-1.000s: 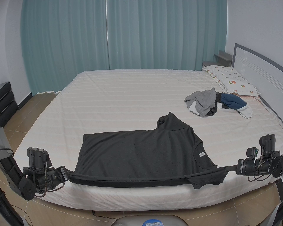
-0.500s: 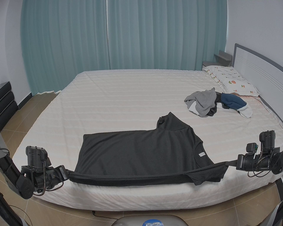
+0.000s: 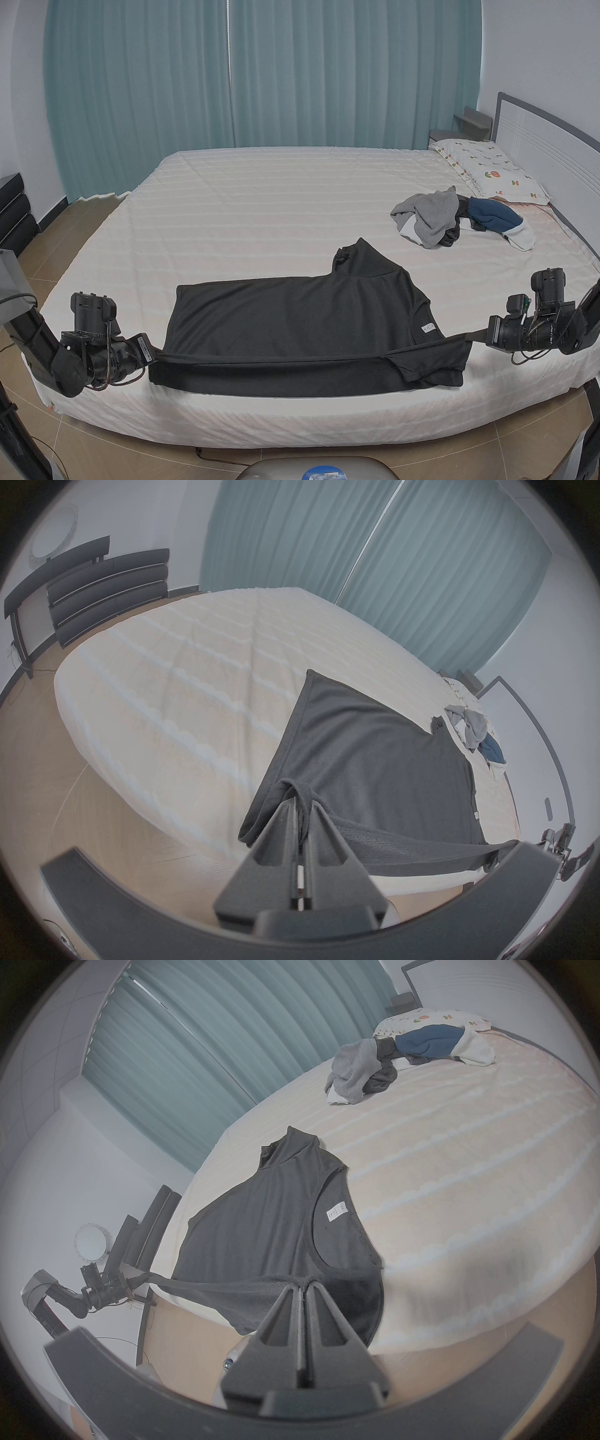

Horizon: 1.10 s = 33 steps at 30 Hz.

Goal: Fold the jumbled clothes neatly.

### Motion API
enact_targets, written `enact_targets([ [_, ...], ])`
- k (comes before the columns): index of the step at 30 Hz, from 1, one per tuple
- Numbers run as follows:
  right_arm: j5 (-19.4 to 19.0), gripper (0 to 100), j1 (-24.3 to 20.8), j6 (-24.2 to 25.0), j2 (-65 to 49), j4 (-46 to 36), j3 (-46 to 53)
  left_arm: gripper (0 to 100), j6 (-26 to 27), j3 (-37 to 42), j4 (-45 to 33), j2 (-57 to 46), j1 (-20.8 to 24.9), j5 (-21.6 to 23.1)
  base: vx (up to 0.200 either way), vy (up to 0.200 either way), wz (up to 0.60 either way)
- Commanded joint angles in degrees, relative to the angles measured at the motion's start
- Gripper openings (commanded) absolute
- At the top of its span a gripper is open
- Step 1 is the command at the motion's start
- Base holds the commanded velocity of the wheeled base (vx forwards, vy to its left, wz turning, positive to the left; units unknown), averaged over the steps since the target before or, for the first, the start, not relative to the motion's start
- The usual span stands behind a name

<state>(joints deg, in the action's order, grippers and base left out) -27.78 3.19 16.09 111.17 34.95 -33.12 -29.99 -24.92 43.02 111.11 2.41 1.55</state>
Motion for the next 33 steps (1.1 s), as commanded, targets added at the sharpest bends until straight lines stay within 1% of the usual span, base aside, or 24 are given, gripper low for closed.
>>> enact_targets([
  [1, 0.1, 0, -1.1, 0.7, 4.7, 0.0, -3.4, 0, -0.1, -3.9, -1.4, 4.2, 0.0, 0.0, 0.0, 0.0, 0.0],
  [10, 0.1, 0, -1.5, 0.9, 8.5, -2.3, -9.0, 0, -0.1, -9.1, -4.8, 8.1, -0.1, 0.0, 0.0, 0.0, 0.0],
  [19, 0.1, 0, -2.0, 2.9, 13.1, -2.8, -13.7, 0, -0.2, -13.2, -5.7, 13.1, -0.3, 0.0, 0.0, 0.0, 0.0],
  [23, 0.1, 0, -2.3, 3.9, 14.6, -2.8, -15.4, 0, -2.0, -15.0, -5.8, 14.3, -0.3, 0.0, 0.0, 0.0, 0.0],
  [26, 0.1, 0, -3.2, 4.3, 15.5, -2.8, -16.2, 0, -2.4, -15.8, -6.5, 14.8, -0.3, 0.1, 0.0, 0.0, 0.0],
  [27, 0.1, 100, -3.3, 4.4, 15.8, -2.8, -16.5, 100, -2.4, -16.1, -6.8, 15.1, -0.3, 0.1, 0.0, 0.0, 0.0],
  [32, 0.1, 100, -3.5, 5.4, 16.3, -2.7, -17.4, 100, -2.5, -17.2, -7.7, 15.5, -0.4, 0.1, 0.0, 0.0, 0.0],
  [33, 0.1, 100, -3.5, 6.7, 15.9, -2.5, -17.4, 100, -2.5, -17.2, -7.7, 15.5, -0.7, 0.1, 0.0, 0.0, 0.0],
])
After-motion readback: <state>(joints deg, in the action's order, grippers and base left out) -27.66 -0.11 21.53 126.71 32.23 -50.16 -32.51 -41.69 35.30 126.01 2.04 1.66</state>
